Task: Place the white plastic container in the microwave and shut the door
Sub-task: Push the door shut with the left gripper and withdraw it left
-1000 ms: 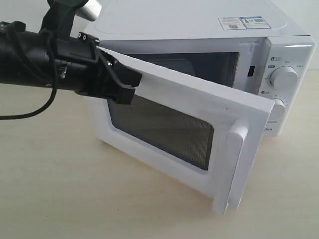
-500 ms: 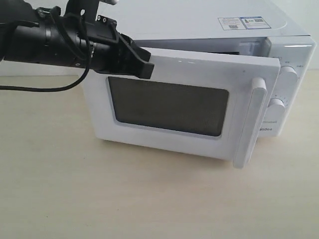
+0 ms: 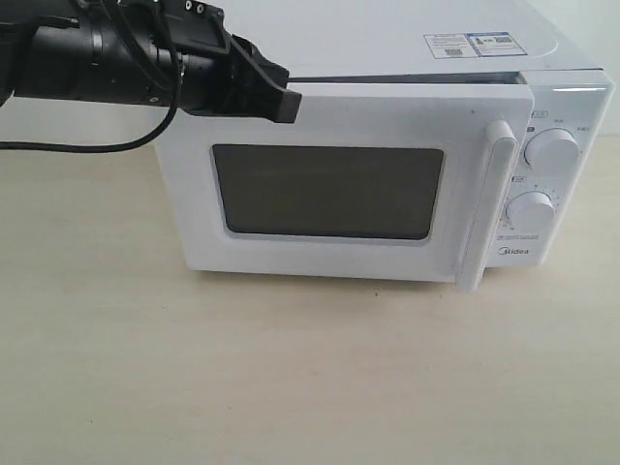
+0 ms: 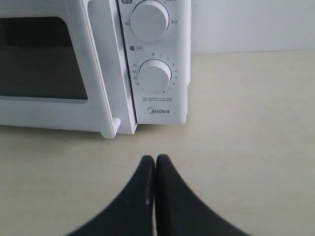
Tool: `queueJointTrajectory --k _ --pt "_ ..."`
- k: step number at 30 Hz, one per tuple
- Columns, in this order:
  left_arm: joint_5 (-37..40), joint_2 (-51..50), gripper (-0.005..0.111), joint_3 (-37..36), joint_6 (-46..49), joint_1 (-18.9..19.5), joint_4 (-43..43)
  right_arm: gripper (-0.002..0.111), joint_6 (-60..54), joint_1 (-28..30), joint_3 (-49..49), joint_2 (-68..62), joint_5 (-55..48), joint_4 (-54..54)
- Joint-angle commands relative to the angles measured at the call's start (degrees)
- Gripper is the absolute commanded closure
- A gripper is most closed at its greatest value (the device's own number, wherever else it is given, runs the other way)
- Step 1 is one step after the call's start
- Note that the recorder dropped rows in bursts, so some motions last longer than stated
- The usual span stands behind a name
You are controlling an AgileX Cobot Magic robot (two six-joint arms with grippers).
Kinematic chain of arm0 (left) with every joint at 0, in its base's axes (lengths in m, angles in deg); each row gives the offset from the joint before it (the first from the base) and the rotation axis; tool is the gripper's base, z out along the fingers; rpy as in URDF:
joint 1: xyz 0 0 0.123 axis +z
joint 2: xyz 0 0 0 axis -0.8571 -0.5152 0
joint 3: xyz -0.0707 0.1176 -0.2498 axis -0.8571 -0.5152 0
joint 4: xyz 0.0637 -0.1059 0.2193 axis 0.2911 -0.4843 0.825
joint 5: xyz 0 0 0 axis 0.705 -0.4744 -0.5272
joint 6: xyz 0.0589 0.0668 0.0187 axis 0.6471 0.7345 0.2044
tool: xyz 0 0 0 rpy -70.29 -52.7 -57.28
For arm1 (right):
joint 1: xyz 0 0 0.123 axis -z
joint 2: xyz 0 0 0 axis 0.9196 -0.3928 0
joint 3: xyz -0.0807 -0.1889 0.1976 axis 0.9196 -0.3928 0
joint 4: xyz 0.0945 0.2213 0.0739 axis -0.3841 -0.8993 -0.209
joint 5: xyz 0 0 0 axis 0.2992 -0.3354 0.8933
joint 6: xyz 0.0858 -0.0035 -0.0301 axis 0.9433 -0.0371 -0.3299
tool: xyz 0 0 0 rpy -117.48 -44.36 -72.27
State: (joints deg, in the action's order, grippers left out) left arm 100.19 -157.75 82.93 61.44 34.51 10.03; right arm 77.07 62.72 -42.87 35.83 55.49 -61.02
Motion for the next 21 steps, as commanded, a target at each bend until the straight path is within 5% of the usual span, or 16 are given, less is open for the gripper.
queueJointTrajectory --k 1,12,21 --pt "2.4 0.8 0.103 0.4 0.2 -0.2 -0.4 0.108 -0.4 0.2 -0.3 0.3 0.6 0.1" --pt "10.4 13.7 0.103 -0.4 -0.6 -0.2 -0.5 0.108 -0.4 0.2 -0.3 0.3 0.6 0.1" --pt "10.8 27.9 0.103 -9.2 -0.7 -0.1 1.5 0.108 -2.0 0.2 -0.3 0.3 5.6 0.4"
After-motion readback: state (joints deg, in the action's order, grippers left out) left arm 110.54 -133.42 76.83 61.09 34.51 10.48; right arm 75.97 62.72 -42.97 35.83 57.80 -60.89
